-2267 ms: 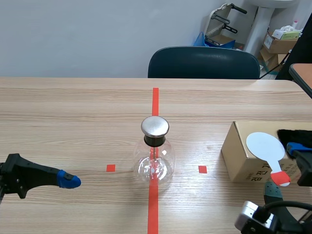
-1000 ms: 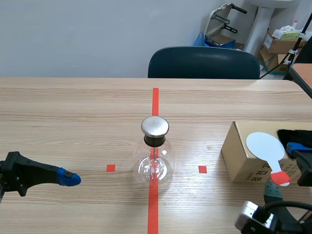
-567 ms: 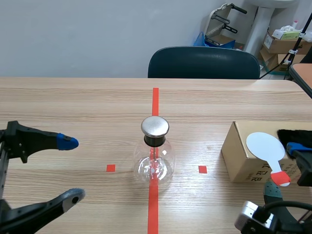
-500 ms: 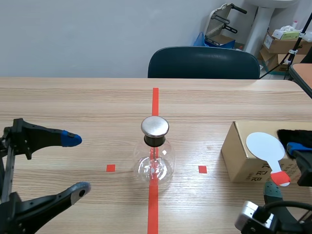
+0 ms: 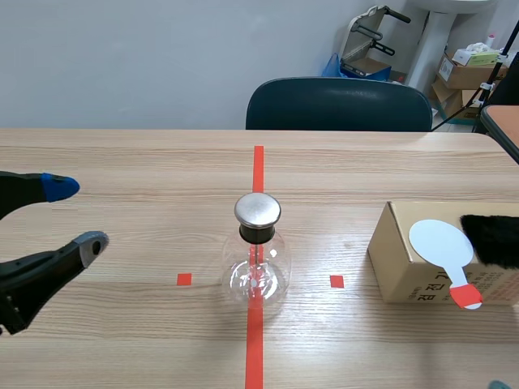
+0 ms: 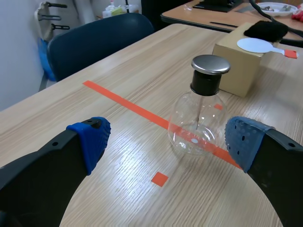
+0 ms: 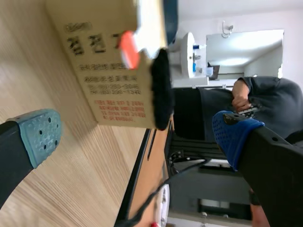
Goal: Do the electroscope experiment
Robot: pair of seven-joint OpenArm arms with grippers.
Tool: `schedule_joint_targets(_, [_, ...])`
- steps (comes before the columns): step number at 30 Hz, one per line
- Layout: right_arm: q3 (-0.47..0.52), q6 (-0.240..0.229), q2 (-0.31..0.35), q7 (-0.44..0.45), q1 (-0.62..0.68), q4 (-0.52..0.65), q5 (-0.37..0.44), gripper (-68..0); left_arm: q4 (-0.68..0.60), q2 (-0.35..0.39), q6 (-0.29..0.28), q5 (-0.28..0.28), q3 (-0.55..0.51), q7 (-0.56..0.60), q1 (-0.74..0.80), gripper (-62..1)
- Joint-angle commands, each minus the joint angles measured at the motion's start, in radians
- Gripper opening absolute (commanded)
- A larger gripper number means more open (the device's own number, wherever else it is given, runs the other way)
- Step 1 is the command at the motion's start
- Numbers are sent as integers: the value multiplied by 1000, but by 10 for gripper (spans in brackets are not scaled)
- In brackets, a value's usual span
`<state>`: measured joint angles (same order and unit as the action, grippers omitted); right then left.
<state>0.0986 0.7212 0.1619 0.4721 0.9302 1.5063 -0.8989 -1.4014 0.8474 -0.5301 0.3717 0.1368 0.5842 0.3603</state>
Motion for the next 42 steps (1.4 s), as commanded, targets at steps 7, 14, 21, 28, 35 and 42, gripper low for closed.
schedule_joint_targets(7, [0, -200, 259, -71, 38, 303, 441, 4, -10, -39, -35, 28, -137, 20, 111, -89])
schedule_joint_targets(14, [6, -472, 475, -202, -34, 486, 899, 4, -10, -94, -84, 28, -257, -8, 180, -88])
schedule_joint_targets(21, [6, -751, 532, -320, -178, 531, 1201, 4, -11, -202, -113, -53, -332, -40, 200, -88])
schedule_joint_targets(28, [-40, -862, 529, -435, -320, 531, 1384, 4, -27, -275, -107, -112, -351, -39, 200, -88])
schedule_joint_targets(35, [-101, -883, 473, -527, -385, 530, 1378, 4, -51, -322, 6, -119, -351, -79, 200, -89])
schedule_joint_targets(42, [-102, -883, 441, -534, -385, 530, 1377, 4, -59, -416, 188, -168, -350, -116, 212, -89])
